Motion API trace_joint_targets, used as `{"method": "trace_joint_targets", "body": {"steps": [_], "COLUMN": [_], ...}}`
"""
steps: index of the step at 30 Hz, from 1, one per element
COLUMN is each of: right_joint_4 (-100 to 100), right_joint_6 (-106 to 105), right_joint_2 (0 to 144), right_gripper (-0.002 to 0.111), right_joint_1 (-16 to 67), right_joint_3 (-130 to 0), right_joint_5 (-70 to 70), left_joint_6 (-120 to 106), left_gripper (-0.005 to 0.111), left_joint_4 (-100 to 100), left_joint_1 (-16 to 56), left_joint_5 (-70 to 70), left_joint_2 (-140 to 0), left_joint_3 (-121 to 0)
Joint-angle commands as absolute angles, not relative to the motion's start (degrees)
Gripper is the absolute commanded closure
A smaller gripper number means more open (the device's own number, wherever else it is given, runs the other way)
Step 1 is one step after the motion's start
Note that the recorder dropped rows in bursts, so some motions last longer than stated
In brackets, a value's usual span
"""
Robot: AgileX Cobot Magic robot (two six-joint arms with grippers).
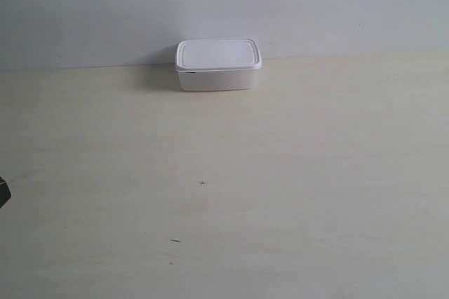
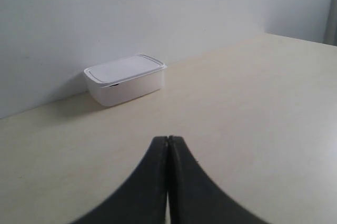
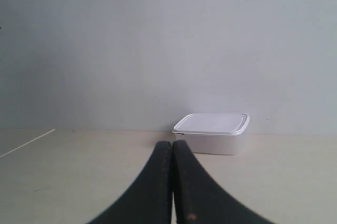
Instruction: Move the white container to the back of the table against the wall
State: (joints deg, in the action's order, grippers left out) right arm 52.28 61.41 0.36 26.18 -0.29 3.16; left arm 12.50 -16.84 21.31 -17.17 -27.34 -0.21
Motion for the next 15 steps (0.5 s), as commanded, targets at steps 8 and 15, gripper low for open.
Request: {"method": "trace_joint_targets", "body": {"steps": [8,15], "right_joint_4": [52.2,52.2], "right_joint_6": [61.6,61.6], "right_joint_2": [0.0,0.0], "right_gripper": [0.108,0.108], "right_joint_1": [26.0,24.1], "right_joint_3": [0.0,0.0], "right_joint_5": [3.2,3.3], "left_joint_6": [12.3,12.2], "left_gripper": [0.107,0.107], "left_joint_4": [-19.3,-19.3], "left_joint_1": [24.0,21.9], "left_joint_5": [-17.7,-17.7], "left_joint_2": [-21.8,-10.2], "left_joint_3": [0.0,0.0]}}
